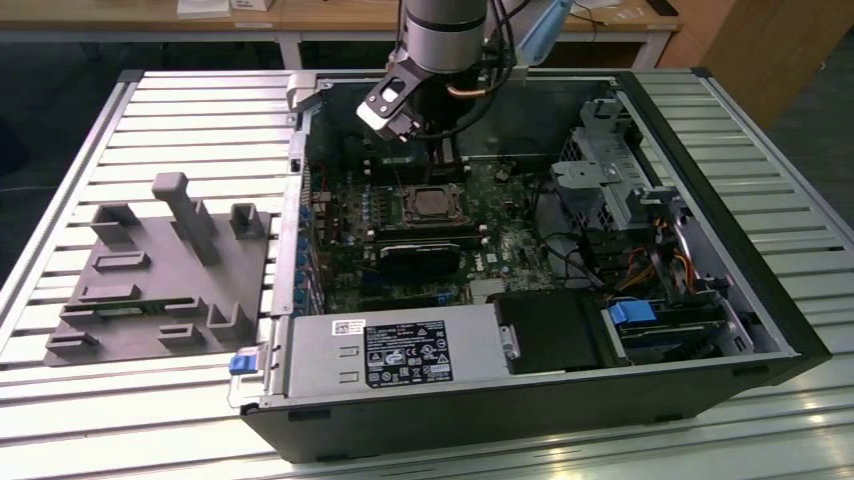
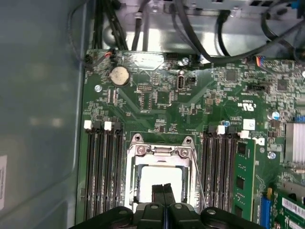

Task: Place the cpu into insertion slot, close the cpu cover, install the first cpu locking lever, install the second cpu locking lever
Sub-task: 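Close the cpu cover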

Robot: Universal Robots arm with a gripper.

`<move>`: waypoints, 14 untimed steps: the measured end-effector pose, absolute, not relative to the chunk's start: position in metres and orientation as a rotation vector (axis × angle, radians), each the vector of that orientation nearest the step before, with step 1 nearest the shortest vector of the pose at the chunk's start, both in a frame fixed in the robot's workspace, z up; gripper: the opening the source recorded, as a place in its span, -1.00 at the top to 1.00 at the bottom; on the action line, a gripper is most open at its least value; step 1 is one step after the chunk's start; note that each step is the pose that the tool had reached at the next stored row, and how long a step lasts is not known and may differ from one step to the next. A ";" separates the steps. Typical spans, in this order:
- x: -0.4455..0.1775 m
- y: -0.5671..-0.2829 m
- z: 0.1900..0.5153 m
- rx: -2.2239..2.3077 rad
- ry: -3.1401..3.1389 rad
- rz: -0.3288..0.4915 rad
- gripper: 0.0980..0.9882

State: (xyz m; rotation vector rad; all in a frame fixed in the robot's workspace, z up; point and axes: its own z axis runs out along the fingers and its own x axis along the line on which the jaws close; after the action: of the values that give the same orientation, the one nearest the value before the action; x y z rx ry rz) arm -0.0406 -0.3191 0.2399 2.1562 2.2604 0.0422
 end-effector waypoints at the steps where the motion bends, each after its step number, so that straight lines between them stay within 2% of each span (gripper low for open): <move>1: -0.041 -0.319 0.240 2.141 2.275 0.042 0.99; 14: -0.041 -0.319 0.240 1.906 2.479 0.045 0.99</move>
State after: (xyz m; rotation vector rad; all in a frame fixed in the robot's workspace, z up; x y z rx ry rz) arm -0.0407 -0.3191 0.2399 1.9061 2.4788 0.0450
